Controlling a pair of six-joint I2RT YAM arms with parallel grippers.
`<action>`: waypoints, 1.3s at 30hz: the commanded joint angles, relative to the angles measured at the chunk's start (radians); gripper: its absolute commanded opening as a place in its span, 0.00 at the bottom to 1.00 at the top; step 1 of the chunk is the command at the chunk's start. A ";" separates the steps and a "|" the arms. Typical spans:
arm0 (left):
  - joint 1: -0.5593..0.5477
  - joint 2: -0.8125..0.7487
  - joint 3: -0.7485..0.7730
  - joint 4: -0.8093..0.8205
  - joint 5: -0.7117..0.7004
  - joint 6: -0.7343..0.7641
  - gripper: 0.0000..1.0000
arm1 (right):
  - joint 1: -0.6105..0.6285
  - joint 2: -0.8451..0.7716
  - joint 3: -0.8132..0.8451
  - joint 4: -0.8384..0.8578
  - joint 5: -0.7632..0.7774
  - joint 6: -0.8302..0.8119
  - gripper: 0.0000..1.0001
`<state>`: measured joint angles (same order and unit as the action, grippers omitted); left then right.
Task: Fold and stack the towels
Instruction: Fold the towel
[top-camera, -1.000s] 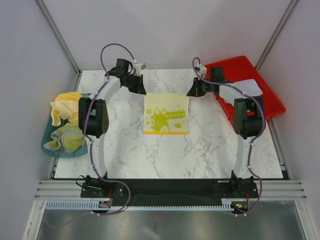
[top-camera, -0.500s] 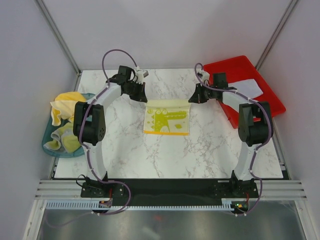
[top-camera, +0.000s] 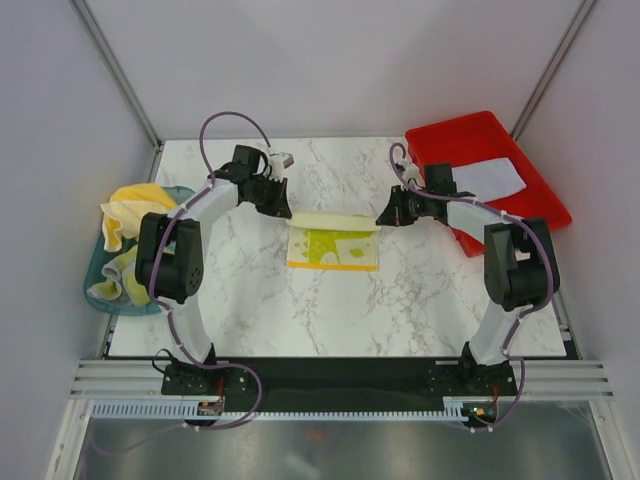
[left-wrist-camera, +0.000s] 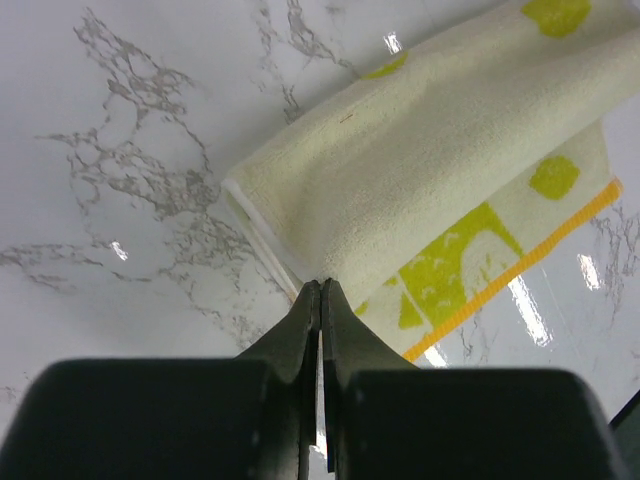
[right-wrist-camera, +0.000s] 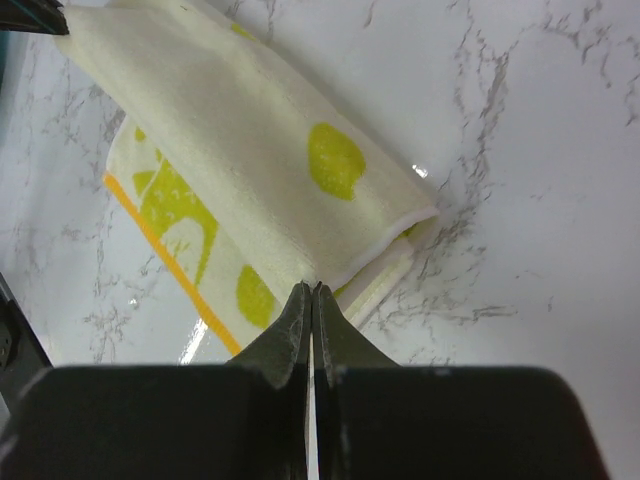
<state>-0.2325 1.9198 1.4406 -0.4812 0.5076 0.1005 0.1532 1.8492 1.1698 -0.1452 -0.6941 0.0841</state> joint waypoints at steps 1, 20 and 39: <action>-0.002 -0.087 -0.043 0.030 -0.029 -0.028 0.02 | 0.006 -0.102 -0.051 0.021 0.036 -0.001 0.00; -0.056 -0.225 -0.273 0.035 -0.067 -0.127 0.02 | 0.088 -0.234 -0.226 0.009 0.108 0.065 0.00; -0.125 -0.237 -0.327 0.000 -0.190 -0.127 0.02 | 0.120 -0.248 -0.308 0.021 0.145 0.083 0.00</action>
<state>-0.3561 1.7226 1.1164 -0.4797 0.3557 -0.0082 0.2626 1.6352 0.8700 -0.1471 -0.5659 0.1627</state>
